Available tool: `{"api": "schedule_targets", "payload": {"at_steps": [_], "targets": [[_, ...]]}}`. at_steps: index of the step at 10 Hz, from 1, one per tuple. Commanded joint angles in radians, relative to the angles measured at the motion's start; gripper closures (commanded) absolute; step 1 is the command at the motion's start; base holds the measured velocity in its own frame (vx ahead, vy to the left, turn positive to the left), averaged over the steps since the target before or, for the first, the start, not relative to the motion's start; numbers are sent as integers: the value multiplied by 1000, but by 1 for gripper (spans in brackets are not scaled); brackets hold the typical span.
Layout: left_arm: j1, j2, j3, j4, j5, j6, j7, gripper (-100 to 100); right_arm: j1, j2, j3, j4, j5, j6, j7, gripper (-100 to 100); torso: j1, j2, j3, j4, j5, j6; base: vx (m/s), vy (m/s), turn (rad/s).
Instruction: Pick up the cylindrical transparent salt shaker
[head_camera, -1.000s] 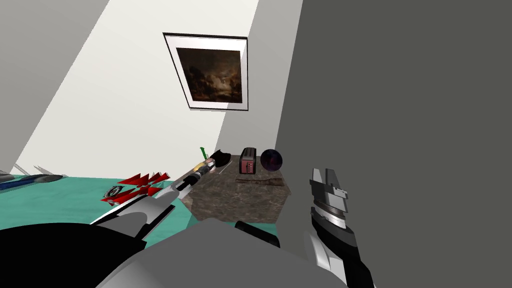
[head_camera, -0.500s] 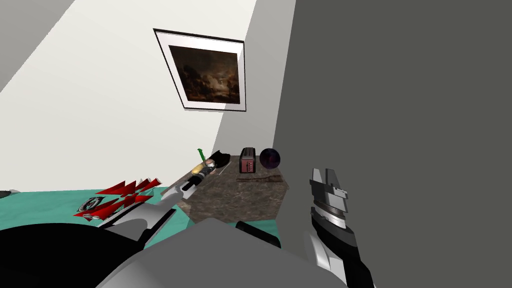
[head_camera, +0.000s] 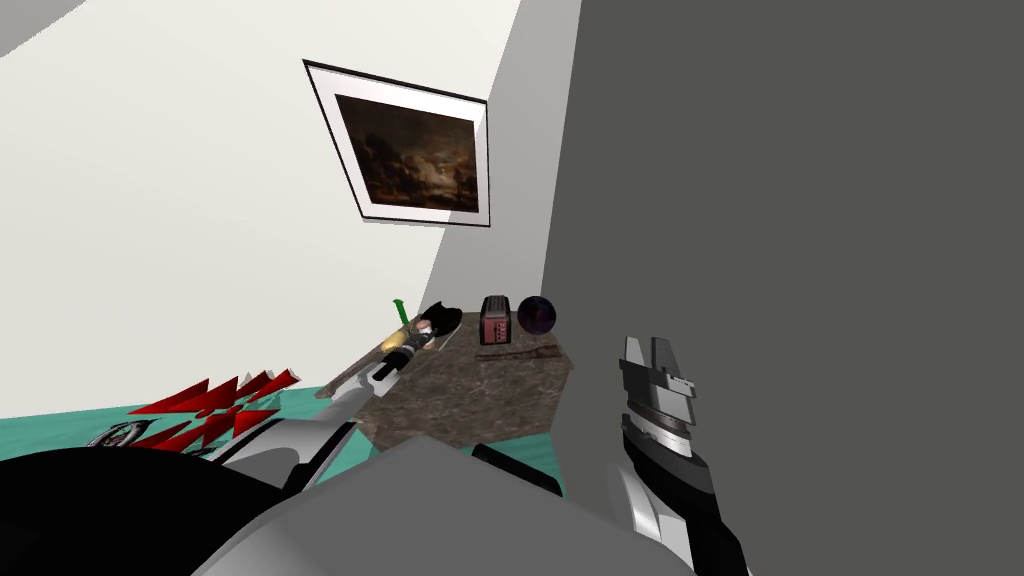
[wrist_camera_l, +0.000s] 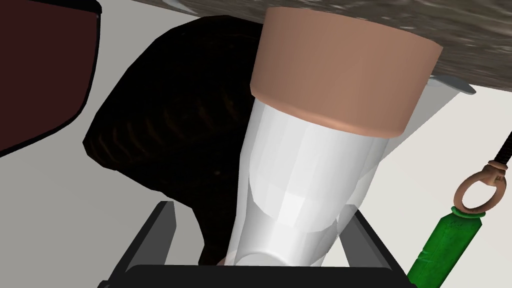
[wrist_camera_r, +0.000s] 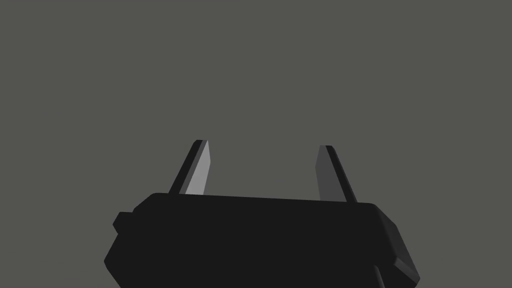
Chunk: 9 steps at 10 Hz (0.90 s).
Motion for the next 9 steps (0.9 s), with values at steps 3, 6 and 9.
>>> {"api": "schedule_targets", "payload": {"at_steps": [3,6,9], "targets": [[8,-58,71,-59,-101,55,45,-100,0,0,0,0,0,0,0,0,-4,-5,-3,-1,-1,-1,-42,37,-105],[8,-62,109,-77,-167,55,45,-100,0,0,0,0,0,0,0,0,-3,-6,-4,-1,1,3,-44,49,-59],[26,-116,195,-155,-266,111,84,-100,0,0,0,0,0,0,0,0,-1,-4,-3,-1,1,4,-78,63,-177]]}}
